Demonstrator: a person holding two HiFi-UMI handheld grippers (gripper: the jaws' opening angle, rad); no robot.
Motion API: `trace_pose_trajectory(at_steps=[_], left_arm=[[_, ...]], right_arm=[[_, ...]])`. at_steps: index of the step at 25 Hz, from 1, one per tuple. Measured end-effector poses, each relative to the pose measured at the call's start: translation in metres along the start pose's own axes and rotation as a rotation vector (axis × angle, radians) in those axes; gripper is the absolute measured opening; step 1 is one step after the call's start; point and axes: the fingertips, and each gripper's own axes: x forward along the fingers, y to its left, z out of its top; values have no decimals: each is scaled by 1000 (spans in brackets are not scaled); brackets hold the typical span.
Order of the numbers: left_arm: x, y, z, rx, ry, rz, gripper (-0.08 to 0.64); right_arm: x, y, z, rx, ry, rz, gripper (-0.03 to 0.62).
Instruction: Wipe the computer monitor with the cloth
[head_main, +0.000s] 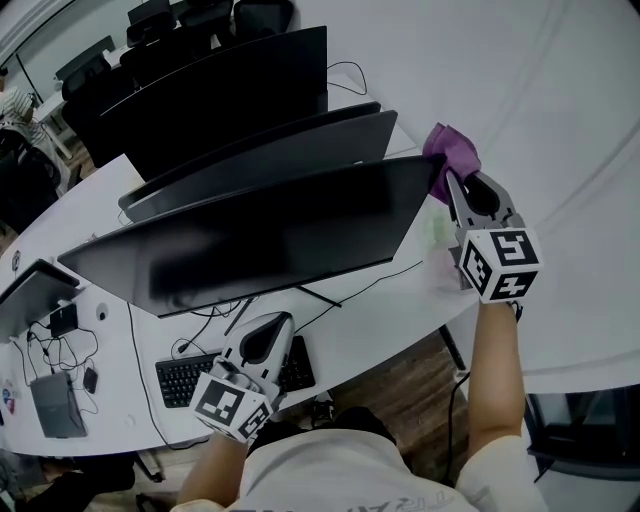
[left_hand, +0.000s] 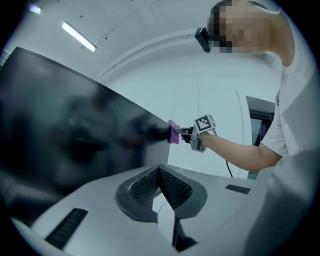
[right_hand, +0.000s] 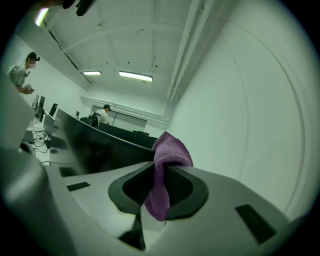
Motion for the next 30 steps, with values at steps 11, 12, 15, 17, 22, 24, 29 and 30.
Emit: trace_pose_trajectory(at_steps=[11,12,15,17,22,24,29,30], left_arm=[[-4,3,0,0,1,19,8],[-4,4,0,0,1,21,8],[-5,5,0,-1,3,27,8],[-6,6,-2,-3,4,32,8],[-7,7,-3,-6,8,39,8],[-7,7,-3,-6,7,40,8],[-7,7,-3,-6,7,47,8],[-7,7,-4,-7,8,49,8]], right_arm=[[2,11,-31,-8,40,41,67],[3,12,-34,-10,44,42,67],[4,15,-45,-11,60,45,67],[5,18,-54,-10,72,46,67],[9,24,-76,-19,106,55,67],[10,26,-86,-21,121,61,67],[14,33,-118,-3,169,79,67],[15,35,-126,3,181,82,67]])
